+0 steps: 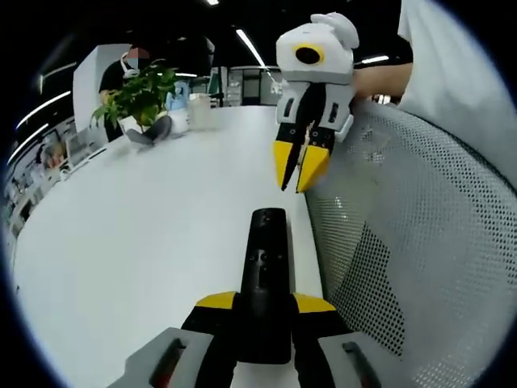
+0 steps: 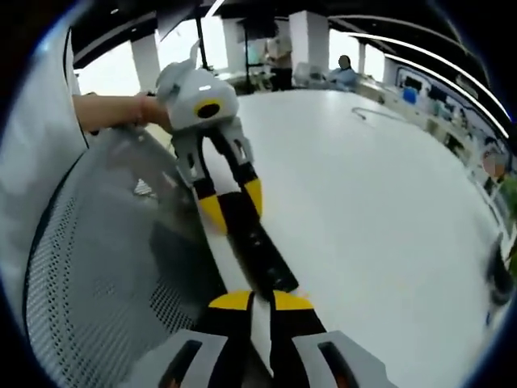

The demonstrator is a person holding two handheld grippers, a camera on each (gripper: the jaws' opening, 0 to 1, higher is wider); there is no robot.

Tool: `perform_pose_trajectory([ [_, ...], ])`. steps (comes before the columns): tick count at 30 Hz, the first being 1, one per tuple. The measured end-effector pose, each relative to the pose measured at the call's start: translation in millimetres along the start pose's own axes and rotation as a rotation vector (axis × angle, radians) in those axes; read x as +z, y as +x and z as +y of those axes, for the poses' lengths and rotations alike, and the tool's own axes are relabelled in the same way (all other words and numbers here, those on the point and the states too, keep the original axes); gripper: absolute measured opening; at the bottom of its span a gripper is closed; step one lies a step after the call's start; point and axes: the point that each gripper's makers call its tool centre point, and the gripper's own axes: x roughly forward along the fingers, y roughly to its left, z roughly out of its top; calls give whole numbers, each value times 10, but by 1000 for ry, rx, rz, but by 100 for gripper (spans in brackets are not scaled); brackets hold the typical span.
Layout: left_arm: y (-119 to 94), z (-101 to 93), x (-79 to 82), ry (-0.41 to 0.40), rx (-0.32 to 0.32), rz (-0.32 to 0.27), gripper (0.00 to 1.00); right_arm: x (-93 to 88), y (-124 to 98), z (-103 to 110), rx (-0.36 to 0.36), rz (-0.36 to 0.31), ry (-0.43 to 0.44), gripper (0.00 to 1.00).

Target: Press the specified remote control buttons in sequence, fully releasing each button before pressing the next.

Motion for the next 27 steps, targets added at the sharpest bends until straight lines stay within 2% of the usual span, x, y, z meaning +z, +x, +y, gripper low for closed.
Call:
perform_pose_trajectory([
  [3,-2,1,0,0,-2,-1,25,-36,19,-4,2,27,-14,2],
  [9,-10,-18,-5,-2,7,17,25,-24,30,-46,9,29,-25,0],
  [13,-30,-28,-3,-36,-3,11,25,-23,52,-83,9,35,-27,0],
  [27,-26,-54,-12,26,-15,9,24,-7,173,-138,43,72,-68,0],
])
